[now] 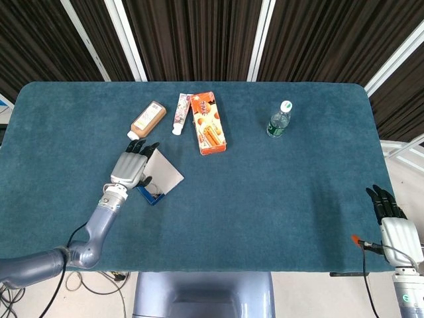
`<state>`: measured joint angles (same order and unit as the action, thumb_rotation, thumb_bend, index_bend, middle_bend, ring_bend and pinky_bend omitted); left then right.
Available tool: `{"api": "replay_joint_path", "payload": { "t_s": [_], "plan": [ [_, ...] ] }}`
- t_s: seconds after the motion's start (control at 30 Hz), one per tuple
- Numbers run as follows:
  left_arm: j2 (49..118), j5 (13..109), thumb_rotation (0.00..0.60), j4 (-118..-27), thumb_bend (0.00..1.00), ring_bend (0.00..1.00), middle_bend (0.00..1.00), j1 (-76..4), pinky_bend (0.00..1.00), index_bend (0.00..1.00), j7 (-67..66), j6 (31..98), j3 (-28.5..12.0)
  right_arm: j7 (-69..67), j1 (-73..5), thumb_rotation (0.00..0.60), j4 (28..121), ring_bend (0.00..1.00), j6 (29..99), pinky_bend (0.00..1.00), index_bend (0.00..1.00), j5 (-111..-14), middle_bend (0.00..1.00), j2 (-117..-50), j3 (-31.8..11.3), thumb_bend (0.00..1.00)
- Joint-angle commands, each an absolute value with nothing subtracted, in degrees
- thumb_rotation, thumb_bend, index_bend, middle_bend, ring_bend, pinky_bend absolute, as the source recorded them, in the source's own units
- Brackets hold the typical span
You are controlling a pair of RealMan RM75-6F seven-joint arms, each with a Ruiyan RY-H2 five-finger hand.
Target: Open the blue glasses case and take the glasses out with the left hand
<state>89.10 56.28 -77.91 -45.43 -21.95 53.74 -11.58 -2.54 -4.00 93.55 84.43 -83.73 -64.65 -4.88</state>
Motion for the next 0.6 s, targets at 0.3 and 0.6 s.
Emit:
{"api": "replay_joint_path", "payload": {
  "t_s": [0.3, 0.6],
  "plan": [
    [76.07, 58.13, 0.6, -88.5, 0.13, 0.0, 0.15, -41.59, 0.12, 0.04, -23.0, 53.69, -7.89, -2.15, -3.97, 0.6, 93.6, 0.0, 84.77, 0.23, 0.0, -84.28, 0.0, -64.73, -4.74, 0.22],
    [73.69, 57.18, 0.6, -88.27, 0.14, 0.63, 0.8, -42.33, 0.78, 0.09, -25.63, 51.32, -6.32, -1.81, -3.94, 0.6, 93.65, 0.0, 84.87, 0.23, 0.0, -84.3, 0.0, -64.84, -4.74, 0.22]
  ]
}}
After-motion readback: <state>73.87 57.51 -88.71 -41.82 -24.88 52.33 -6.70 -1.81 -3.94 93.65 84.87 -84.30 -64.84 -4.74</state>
